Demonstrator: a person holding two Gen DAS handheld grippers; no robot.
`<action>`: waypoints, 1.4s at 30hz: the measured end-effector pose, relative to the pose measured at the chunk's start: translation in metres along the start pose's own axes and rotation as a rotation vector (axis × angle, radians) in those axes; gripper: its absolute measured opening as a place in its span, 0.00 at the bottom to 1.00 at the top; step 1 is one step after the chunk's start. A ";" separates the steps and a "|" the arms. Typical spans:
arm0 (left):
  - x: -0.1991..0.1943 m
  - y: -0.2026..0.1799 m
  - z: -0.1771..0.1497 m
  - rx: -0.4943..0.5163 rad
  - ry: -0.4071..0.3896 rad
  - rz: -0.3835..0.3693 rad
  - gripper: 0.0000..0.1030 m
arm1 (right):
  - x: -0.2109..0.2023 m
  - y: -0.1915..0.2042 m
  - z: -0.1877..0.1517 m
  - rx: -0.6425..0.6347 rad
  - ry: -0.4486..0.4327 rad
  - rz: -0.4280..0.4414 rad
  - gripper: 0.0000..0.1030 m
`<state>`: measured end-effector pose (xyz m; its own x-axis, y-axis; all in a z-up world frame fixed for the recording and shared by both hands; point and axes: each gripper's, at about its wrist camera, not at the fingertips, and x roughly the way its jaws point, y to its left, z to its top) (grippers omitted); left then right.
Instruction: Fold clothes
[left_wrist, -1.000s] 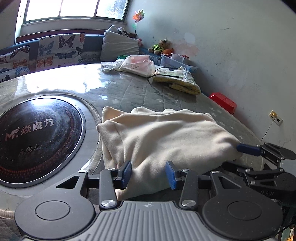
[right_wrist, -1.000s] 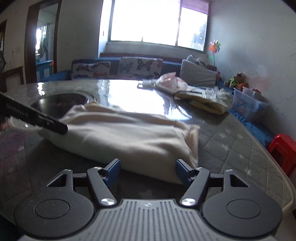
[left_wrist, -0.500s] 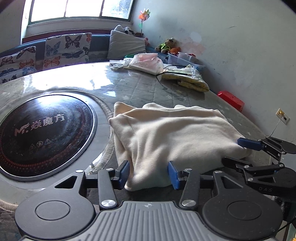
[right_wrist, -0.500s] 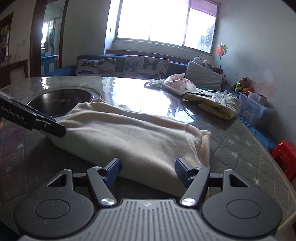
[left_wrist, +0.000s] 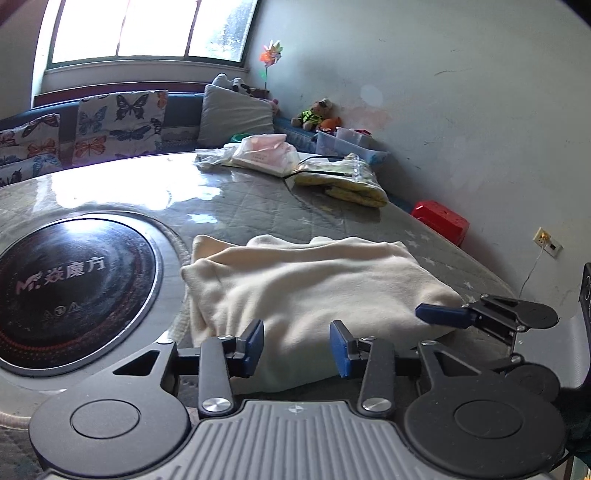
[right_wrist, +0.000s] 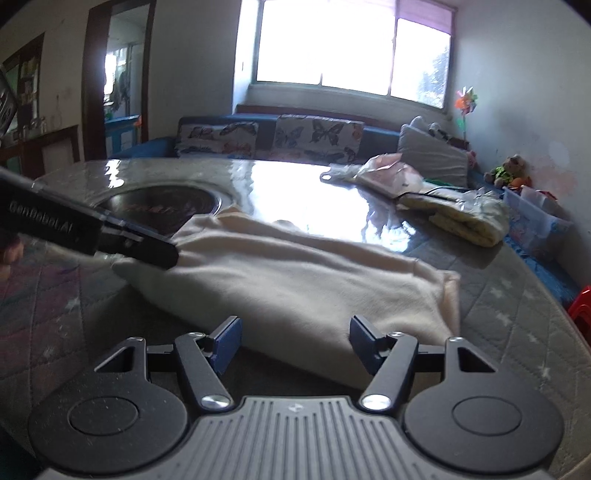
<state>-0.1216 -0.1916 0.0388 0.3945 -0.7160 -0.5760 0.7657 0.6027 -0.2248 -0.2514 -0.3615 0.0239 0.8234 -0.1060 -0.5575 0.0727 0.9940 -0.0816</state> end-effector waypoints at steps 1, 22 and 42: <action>0.002 -0.001 0.000 0.007 0.004 -0.003 0.38 | 0.000 0.001 -0.002 -0.008 0.010 0.005 0.62; 0.041 -0.022 0.004 0.127 0.065 -0.066 0.14 | 0.008 -0.023 0.014 0.050 0.048 0.128 0.06; 0.023 -0.022 0.001 0.159 0.039 -0.112 0.01 | -0.009 -0.025 0.018 0.029 0.005 0.121 0.26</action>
<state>-0.1291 -0.2217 0.0315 0.2851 -0.7594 -0.5848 0.8756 0.4546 -0.1635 -0.2501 -0.3848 0.0455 0.8245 0.0145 -0.5656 -0.0107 0.9999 0.0100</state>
